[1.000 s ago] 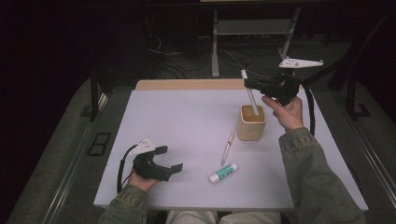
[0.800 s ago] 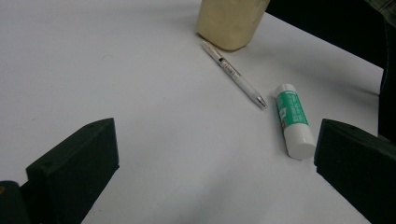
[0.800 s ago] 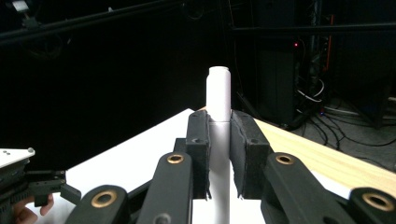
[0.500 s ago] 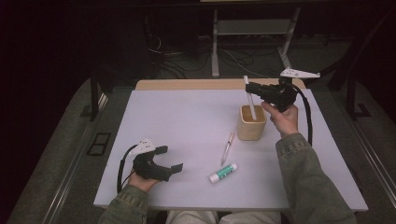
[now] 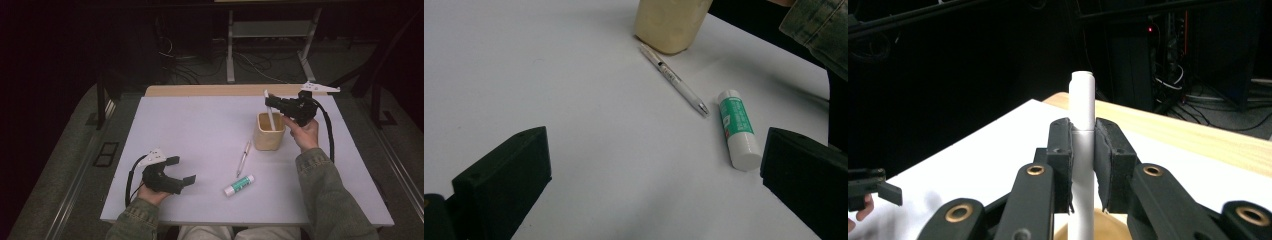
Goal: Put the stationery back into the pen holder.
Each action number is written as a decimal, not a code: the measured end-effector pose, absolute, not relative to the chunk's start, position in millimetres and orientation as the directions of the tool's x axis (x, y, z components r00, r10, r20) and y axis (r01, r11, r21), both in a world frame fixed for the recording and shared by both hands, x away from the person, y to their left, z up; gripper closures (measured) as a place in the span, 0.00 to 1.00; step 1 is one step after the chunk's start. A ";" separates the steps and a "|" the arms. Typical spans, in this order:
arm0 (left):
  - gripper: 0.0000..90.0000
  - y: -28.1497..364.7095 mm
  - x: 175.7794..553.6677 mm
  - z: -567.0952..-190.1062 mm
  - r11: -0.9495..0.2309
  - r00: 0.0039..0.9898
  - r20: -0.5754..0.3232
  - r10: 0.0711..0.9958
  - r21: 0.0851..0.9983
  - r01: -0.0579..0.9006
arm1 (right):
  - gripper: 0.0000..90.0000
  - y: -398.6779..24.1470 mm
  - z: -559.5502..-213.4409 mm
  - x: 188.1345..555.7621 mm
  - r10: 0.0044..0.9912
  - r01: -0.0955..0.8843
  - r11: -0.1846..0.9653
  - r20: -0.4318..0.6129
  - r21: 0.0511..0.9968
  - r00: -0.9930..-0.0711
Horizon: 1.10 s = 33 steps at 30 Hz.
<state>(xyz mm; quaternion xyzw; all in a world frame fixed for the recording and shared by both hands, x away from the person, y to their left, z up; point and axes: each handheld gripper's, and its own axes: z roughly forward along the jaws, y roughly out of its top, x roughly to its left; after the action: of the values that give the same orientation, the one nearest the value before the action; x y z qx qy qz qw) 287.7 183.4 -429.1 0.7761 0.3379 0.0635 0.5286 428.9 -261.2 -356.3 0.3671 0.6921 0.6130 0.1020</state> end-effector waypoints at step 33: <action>0.00 183.1 287.5 -429.4 -0.217 0.763 -0.257 0.593 0.862 0.459 | 0.70 -262.6 -372.5 402.7 0.711 0.491 0.120 0.271 0.863 -0.649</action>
<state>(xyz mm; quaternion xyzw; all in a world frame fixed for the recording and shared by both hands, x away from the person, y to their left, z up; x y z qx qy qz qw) 287.5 183.1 -429.4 0.7775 0.3382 0.0639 0.5264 402.7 -262.6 -372.5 0.4054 0.7410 0.5250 0.1045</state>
